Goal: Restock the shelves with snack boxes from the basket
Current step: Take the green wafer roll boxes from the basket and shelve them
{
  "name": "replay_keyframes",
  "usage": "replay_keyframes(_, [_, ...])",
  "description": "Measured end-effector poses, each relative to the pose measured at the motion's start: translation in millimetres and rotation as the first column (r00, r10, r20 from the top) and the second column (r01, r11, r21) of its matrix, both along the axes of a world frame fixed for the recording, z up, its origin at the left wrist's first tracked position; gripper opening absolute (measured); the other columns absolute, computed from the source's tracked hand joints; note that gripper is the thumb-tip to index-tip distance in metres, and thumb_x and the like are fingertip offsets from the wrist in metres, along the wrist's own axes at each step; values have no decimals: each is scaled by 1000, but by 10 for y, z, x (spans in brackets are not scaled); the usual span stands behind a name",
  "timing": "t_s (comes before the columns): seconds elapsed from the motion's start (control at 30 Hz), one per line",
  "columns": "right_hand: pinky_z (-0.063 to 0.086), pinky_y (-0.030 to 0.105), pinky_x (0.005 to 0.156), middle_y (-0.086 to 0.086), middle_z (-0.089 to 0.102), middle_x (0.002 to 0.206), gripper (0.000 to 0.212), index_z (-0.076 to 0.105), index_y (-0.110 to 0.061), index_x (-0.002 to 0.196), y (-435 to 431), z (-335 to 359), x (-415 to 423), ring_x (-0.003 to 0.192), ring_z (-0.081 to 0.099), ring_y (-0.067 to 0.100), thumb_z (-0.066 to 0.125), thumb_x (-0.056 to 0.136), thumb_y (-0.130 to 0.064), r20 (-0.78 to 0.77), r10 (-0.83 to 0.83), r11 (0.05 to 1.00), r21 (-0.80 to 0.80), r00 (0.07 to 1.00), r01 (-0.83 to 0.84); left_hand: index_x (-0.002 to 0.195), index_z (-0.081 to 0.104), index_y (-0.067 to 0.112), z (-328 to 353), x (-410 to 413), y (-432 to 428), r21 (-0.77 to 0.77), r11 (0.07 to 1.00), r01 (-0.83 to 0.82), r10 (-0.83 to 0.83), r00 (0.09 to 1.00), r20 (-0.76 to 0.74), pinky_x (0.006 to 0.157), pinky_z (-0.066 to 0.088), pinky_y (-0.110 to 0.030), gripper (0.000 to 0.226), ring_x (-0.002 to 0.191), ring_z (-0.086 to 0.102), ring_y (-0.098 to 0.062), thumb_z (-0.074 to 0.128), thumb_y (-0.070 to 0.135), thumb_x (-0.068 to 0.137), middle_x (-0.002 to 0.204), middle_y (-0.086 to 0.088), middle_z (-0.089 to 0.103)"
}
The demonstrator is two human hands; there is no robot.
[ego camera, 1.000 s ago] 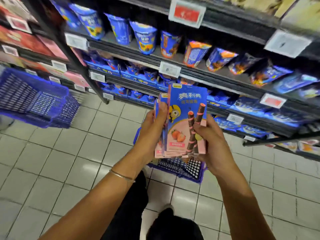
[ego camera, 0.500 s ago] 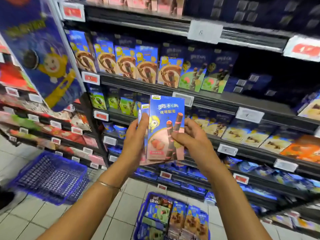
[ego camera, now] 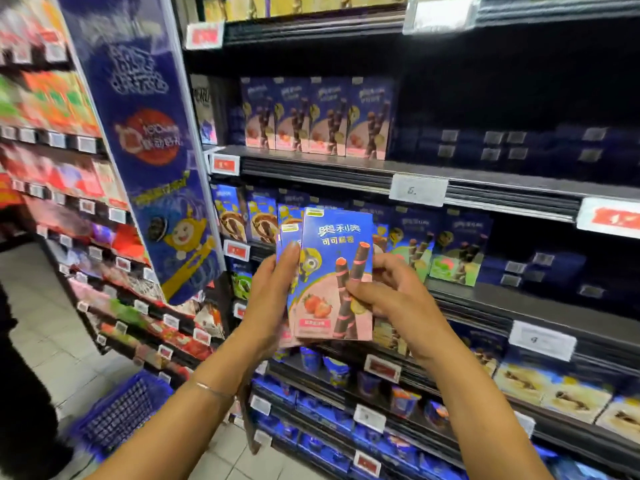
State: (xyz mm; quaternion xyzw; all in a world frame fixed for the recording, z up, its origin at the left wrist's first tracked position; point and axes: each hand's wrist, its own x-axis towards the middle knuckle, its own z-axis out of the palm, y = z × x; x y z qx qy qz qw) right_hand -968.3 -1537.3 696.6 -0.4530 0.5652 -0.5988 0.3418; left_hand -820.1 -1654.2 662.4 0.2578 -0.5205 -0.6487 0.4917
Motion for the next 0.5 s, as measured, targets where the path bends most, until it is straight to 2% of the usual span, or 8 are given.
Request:
replay_keyframes(0.07, [48, 32, 70, 24, 69, 98, 29, 58, 0, 113, -95, 33, 31, 80, 65, 20, 72, 89, -7, -10, 17, 1000, -3, 1000, -17, 136, 64, -2, 61, 51, -78, 25, 1000, -18, 18, 999, -28, 110, 49, -66, 80, 125, 66, -46, 72, 58, 83, 132, -23, 71])
replay_keyframes(0.13, [48, 22, 62, 3, 69, 75, 21, 60, -7, 107, -221, 83, 86, 72, 65, 11, 72, 89, -7, -6, 57, 998, -17, 998, -57, 141, 61, 0, 142, 122, -200, 50, 999, -17, 21, 997, -72, 113, 43, -69, 82, 129, 63, -47, 73, 57, 84, 137, -25, 68])
replay_keyframes(0.17, [49, 18, 61, -8, 67, 70, 19, 62, -15, 103, -287, 121, 124, 68, 65, 6, 72, 89, -7, -8, 76, 997, -27, 997, -77, 142, 61, 2, 192, 164, -275, 51, 999, -6, 11, 995, -95, 115, 42, -69, 83, 131, 62, -47, 75, 59, 83, 139, -25, 67])
replay_keyframes(0.23, [49, 15, 62, -8, 65, 79, 24, 62, -24, 101, -433, 214, 194, 73, 66, 5, 74, 88, -8, -28, 83, 996, -42, 996, -84, 143, 61, 4, 304, 255, -466, 16, 1000, 6, -4, 993, -117, 115, 41, -70, 85, 132, 60, -48, 76, 63, 84, 140, -26, 65])
replay_keyframes(0.3, [49, 20, 67, 4, 62, 93, 27, 63, -17, 109, -589, 344, 273, 83, 65, 12, 74, 87, -7, -47, 65, 995, -66, 997, -68, 145, 58, 0, 412, 352, -664, -14, 1000, 19, -20, 990, -136, 115, 36, -75, 92, 134, 56, -55, 76, 65, 83, 143, -32, 61])
replay_keyframes(0.37, [53, 33, 74, 9, 63, 96, 29, 62, -10, 115, -774, 483, 325, 86, 67, 20, 72, 88, -4, -50, 23, 992, -123, 998, -29, 143, 54, -7, 479, 465, -897, -7, 1000, -9, 8, 989, -147, 113, 33, -81, 102, 133, 52, -62, 80, 66, 78, 142, -39, 57])
replay_keyframes(0.47, [57, 44, 84, 13, 71, 101, 31, 61, -4, 121, -1124, 755, 422, 88, 71, 27, 69, 91, -2, -14, -89, 977, -196, 996, 85, 126, 73, 4, 559, 636, -1248, -54, 993, -104, 96, 987, -126, 109, 41, -78, 74, 125, 61, -56, 72, 64, 82, 130, -29, 70])
replay_keyframes(0.5, [57, 44, 85, 15, 72, 104, 32, 60, -2, 123, -1275, 855, 451, 88, 71, 27, 68, 91, -3, 5, -117, 970, -215, 993, 115, 124, 73, 5, 595, 691, -1356, -71, 989, -131, 123, 986, -113, 107, 44, -76, 73, 122, 64, -54, 71, 65, 82, 127, -26, 72])
